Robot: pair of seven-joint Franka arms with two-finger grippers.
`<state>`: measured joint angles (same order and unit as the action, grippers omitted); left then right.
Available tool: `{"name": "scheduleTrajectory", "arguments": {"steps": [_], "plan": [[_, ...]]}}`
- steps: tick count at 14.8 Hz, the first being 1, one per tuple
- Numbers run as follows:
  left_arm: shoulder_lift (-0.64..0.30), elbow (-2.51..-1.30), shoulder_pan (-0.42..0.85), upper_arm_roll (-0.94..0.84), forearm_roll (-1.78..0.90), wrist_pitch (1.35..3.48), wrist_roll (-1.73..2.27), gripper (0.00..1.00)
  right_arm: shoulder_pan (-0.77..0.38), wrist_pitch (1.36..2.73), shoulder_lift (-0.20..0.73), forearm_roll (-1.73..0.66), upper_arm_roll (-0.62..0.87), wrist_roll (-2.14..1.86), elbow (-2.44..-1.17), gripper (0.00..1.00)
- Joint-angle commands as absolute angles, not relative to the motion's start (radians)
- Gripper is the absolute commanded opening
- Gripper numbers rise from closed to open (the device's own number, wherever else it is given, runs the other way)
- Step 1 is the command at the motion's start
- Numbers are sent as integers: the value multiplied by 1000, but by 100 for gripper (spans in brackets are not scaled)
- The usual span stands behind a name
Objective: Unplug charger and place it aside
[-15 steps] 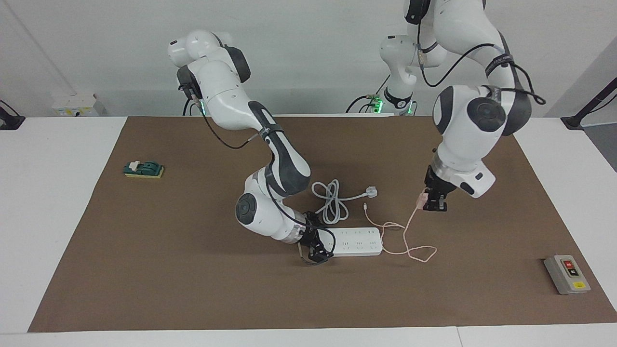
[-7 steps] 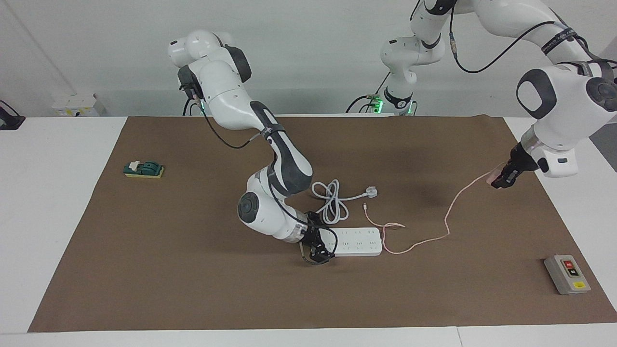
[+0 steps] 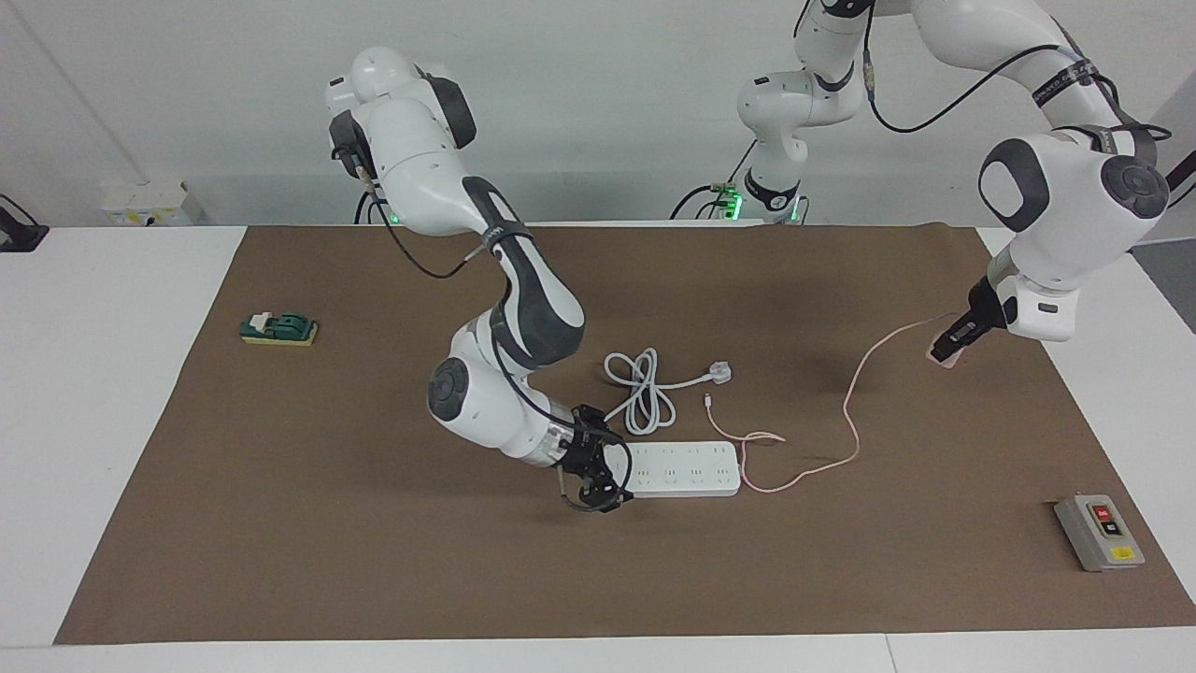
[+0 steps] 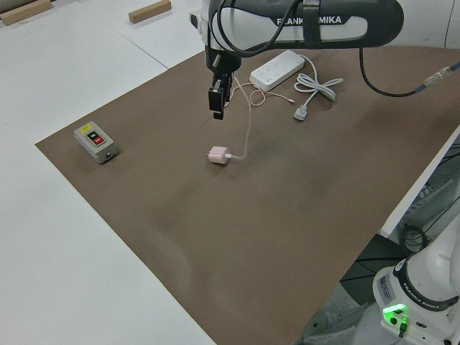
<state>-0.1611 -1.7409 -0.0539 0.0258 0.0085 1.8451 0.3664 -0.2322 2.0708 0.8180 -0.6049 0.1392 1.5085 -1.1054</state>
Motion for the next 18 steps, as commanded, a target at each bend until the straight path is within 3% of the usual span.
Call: {"name": "scheduleTrajectory", "arguments": {"steps": [1, 4, 9, 13, 18], "plan": [[-132, -1700, -44, 26, 17, 1792, 341, 100, -158, 1964, 691, -554, 144, 1448, -1187, 100], [-92, -1626, -44, 20, 17, 1659, 112, 100, -83, 1815, 623, -506, 144, 1242, -1187, 100], [38, -1640, -29, 9, 9, 1472, -9, 100, -3, 1632, 482, -300, 144, 745, -1218, 100], [46, -1657, -15, 6, 11, 1509, -29, 100, 23, 1583, 367, -163, 144, 358, -1293, 100], [17, -1646, 0, 6, 18, 1569, -70, 100, 57, 1496, 270, -53, 144, 120, -1301, 100]]}}
